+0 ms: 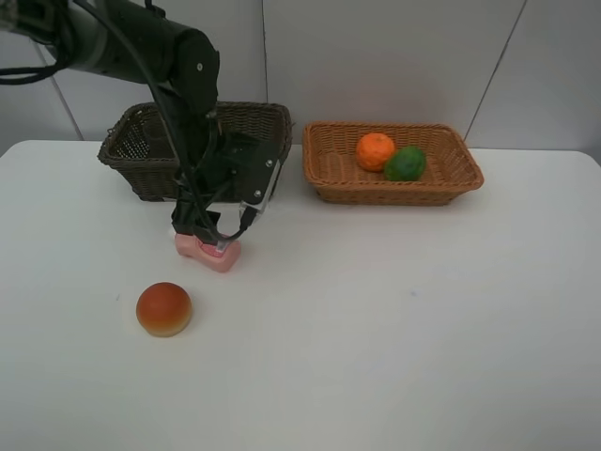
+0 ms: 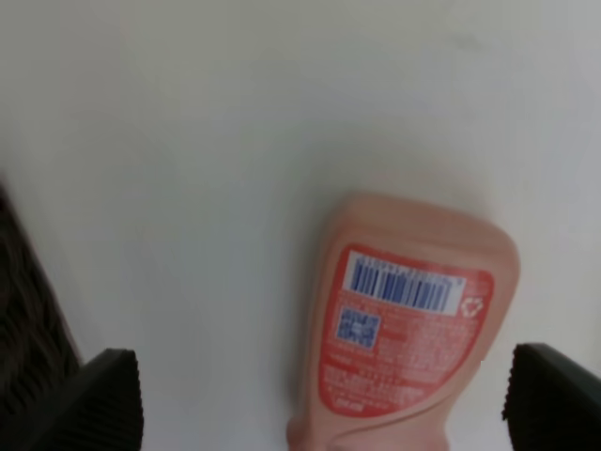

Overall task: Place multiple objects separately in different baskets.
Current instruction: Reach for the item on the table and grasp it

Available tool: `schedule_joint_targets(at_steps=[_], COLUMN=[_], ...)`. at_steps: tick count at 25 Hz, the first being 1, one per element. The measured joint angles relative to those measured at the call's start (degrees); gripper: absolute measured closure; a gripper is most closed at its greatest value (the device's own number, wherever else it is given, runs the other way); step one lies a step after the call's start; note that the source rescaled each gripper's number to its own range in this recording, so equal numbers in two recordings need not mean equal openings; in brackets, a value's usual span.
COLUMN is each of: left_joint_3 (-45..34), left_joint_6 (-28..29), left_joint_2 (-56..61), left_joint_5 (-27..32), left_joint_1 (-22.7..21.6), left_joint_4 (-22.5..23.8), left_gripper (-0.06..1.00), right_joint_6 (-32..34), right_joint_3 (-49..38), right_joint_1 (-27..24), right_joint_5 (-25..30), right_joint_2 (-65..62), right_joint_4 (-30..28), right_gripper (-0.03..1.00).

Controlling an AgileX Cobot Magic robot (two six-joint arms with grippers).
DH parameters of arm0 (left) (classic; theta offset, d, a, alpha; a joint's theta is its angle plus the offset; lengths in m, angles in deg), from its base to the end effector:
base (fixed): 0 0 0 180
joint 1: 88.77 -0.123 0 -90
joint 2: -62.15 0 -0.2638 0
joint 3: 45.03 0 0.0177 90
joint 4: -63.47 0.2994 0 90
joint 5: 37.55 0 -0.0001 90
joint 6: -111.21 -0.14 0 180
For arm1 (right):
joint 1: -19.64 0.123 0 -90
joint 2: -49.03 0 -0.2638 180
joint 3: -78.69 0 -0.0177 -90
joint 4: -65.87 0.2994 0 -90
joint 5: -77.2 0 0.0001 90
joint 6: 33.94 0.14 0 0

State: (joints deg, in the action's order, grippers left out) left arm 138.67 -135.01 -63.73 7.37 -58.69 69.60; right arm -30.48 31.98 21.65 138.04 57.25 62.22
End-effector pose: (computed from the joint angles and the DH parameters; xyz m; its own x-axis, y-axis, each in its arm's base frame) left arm 0.3937 -0.2159 0.0563 0.1770 0.9842 -0.0059 0.9563 -0.1705 0.2376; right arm 0.0999 -0.0043 0.2865 -0.4331 0.0141 -0.9012 0.0277 0.9996 0.0023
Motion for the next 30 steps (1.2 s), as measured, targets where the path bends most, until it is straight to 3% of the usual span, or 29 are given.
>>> schedule_joint_targets(at_steps=[8,15,30], left_joint_3=[-3.51,-6.4,-6.51], left_joint_6=[-0.96,-6.95,-7.77], left_joint_2=[0.0,0.0,-2.33], left_joint_5=[-2.71,-4.64,-8.61], left_joint_1=[-0.35,-1.0,-2.53], left_joint_4=[-0.01,-0.01,-0.01], left_gripper=[-0.05,-0.05,-0.05], right_joint_6=[0.0,0.0,0.0], right_joint_3=[0.0,0.0,0.0], right_joint_1=[0.0,0.0,0.0], right_joint_5=[0.0,0.0,0.0], right_joint_2=[0.0,0.0,0.0], right_joint_4=[0.0,0.0,0.0], right_gripper=[0.34,0.34,0.34])
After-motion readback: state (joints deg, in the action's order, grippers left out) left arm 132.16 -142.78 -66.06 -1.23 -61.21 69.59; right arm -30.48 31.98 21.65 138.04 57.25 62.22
